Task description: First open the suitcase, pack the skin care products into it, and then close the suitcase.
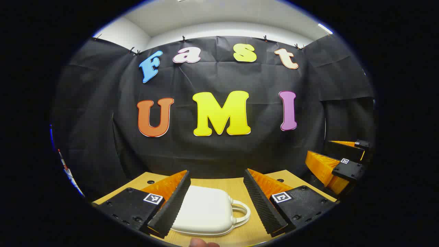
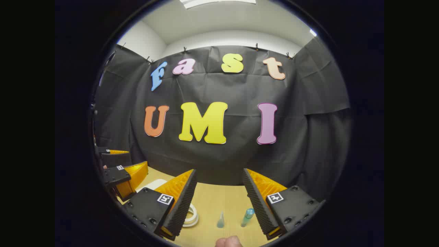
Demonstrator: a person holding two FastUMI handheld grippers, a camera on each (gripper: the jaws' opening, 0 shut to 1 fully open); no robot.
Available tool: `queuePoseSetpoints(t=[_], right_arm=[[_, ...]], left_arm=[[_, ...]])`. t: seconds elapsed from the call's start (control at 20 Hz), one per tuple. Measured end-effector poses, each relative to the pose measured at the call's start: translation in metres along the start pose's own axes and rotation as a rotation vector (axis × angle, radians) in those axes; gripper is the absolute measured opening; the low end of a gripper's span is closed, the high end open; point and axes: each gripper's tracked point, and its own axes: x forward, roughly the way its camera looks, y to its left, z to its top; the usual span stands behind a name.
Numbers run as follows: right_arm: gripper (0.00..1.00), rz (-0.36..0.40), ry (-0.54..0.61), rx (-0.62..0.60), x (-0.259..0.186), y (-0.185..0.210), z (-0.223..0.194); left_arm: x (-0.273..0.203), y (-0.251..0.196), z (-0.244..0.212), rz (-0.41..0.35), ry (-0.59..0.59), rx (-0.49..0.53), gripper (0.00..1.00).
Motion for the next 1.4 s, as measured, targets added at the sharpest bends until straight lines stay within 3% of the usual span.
queuePoseSetpoints(t=[0.3,0.35,0.45,0.85,1.2,1.25,1.3,1.35,1.4], right_arm=[[0.81,-0.003,-0.007,0.023,0.01,0.0,0.003],[0.8,-0.002,-0.005,0.024,0.011,0.0,0.002],[0.81,0.007,-0.005,0.024,0.013,0.003,0.003],[0.81,0.026,0.007,0.027,0.018,0.008,-0.003],[0.8,-0.011,0.029,0.008,0.014,-0.016,-0.017],[0.8,-0.018,0.037,0.005,0.015,-0.021,-0.022],[0.8,-0.03,0.047,0.006,0.015,-0.027,-0.027],[0.8,-0.04,0.056,0.009,0.015,-0.033,-0.03],[0.79,-0.048,0.063,0.012,0.015,-0.038,-0.033]], left_arm=[[0.005,0.006,0.004,0.023,-0.013,0.01,0.99],[0.006,0.006,0.004,0.029,-0.013,0.013,0.94],[0.006,0.009,0.006,0.036,-0.019,0.017,0.99],[0.009,0.014,0.003,0.052,-0.013,0.012,0.99],[0.014,-0.002,-0.01,0.027,0.012,-0.003,0.99],[0.015,-0.005,-0.013,0.025,0.015,-0.003,0.94],[0.017,-0.01,-0.017,0.015,0.026,0.001,0.99],[0.019,-0.014,-0.023,0.01,0.038,0.011,0.94],[0.022,-0.018,-0.028,0.003,0.048,0.028,0.99]])
